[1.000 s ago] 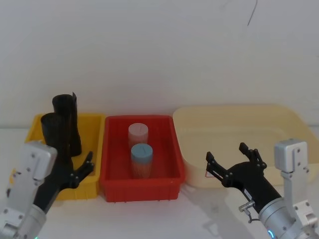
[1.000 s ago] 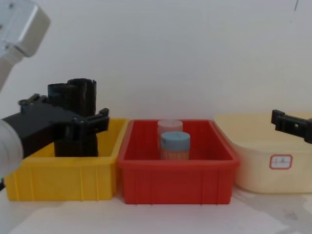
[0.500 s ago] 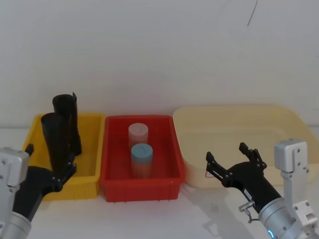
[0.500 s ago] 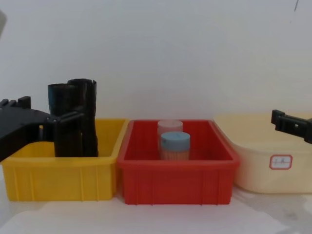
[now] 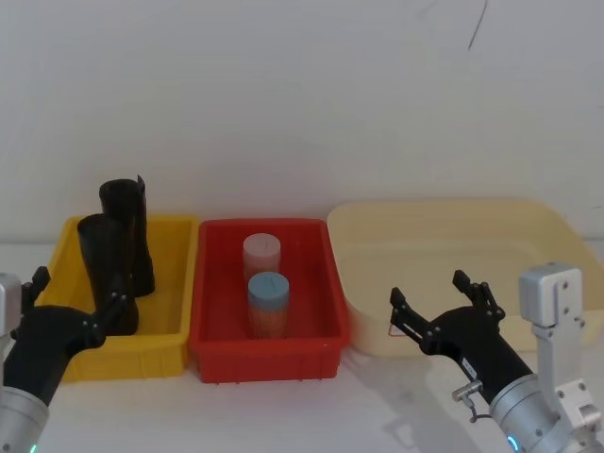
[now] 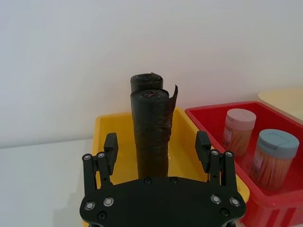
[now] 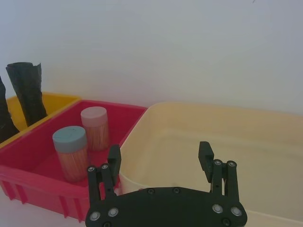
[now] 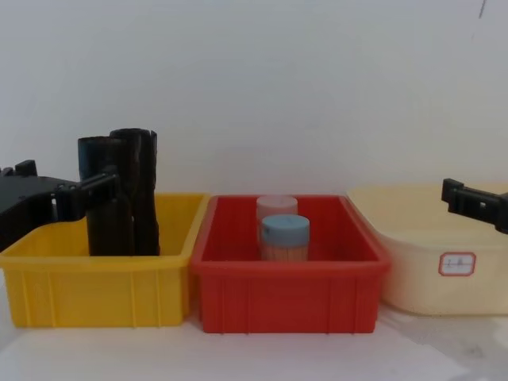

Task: Pick up the garbage bag with the one hand and transfer it to the other hand.

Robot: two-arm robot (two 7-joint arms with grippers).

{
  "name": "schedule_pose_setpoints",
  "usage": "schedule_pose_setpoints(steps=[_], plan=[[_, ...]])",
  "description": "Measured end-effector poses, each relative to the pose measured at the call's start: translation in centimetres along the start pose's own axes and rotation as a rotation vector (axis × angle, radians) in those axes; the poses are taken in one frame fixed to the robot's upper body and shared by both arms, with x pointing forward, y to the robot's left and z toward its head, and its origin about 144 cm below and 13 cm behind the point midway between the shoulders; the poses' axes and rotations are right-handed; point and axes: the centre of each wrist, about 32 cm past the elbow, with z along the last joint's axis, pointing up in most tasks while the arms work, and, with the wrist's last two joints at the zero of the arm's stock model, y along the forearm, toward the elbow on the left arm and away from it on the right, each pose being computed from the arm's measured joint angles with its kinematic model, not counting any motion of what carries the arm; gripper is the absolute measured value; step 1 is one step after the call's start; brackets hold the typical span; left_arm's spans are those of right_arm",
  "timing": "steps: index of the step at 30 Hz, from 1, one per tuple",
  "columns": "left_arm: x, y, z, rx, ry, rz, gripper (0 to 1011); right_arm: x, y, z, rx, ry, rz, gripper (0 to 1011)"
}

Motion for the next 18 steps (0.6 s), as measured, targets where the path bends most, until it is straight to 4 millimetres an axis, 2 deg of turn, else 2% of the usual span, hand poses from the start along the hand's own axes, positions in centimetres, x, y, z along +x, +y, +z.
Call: schedule_pose_setpoints(steps=[18], plan=[[1.6,-3.2,-0.5,0.002,0.034,-0.053,1000,0.0,0.0,0.0,0.0,0.0,0.0,1000]])
